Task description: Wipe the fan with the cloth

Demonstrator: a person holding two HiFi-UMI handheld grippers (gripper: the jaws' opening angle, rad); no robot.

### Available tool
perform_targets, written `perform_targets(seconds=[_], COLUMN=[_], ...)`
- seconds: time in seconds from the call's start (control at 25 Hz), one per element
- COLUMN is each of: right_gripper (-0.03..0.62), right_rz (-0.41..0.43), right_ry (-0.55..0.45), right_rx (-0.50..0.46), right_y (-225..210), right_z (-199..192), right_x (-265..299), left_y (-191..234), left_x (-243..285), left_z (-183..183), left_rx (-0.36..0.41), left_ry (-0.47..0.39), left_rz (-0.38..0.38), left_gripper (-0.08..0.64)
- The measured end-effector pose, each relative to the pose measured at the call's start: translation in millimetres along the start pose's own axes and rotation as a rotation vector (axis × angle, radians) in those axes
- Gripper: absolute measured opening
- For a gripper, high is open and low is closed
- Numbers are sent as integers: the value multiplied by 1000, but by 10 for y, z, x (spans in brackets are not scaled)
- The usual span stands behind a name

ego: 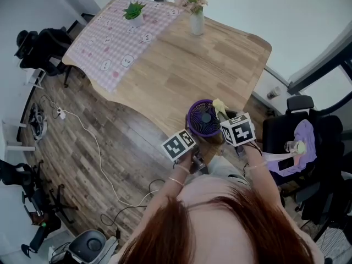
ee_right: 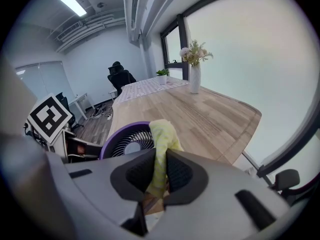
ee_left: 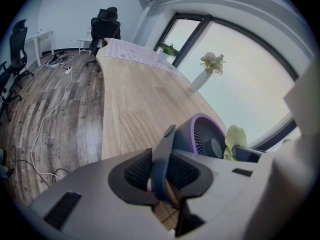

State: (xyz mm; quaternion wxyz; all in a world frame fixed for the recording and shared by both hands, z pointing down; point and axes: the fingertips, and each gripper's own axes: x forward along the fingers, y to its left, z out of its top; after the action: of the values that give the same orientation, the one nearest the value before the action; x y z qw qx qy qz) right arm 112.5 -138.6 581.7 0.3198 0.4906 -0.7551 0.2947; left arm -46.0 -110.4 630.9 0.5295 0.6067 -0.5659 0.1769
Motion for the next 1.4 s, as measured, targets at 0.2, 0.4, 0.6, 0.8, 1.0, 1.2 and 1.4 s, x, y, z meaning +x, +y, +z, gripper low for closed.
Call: perform_targets(seconds=[0.2, 0.4, 0.6, 0.8, 1.0, 1.2, 1.4], right_gripper=[43, 43, 43, 43, 43, 43, 43], right_rz=[12, 14, 26, 40, 51, 62, 87], right_ry=[4, -2, -2, -9, -3, 4, 10], right_rx=[41, 70, 93, 108, 96, 75, 65], right_y=[26, 57, 101, 177, 276, 345, 440], right_z=[-47, -105, -158, -227, -277, -309, -337], right_x=[-42, -77, -122, -165, -198, -214, -219], left_y=[-13, -11, -27, -28, -19, -21, -25], left_x=[9, 11, 16, 20, 3, 2, 5], left_z=[16, 4, 8, 4, 4, 1, 10], left_rx=[-11, -13, -13, -16, -20, -21, -20], left_ry=[-3, -3, -3, -6, -6, -8, -9], left_rz=[-5, -8, -9, -10, -13, -14, -16], left_gripper=[91, 91, 91, 91, 91, 91, 91])
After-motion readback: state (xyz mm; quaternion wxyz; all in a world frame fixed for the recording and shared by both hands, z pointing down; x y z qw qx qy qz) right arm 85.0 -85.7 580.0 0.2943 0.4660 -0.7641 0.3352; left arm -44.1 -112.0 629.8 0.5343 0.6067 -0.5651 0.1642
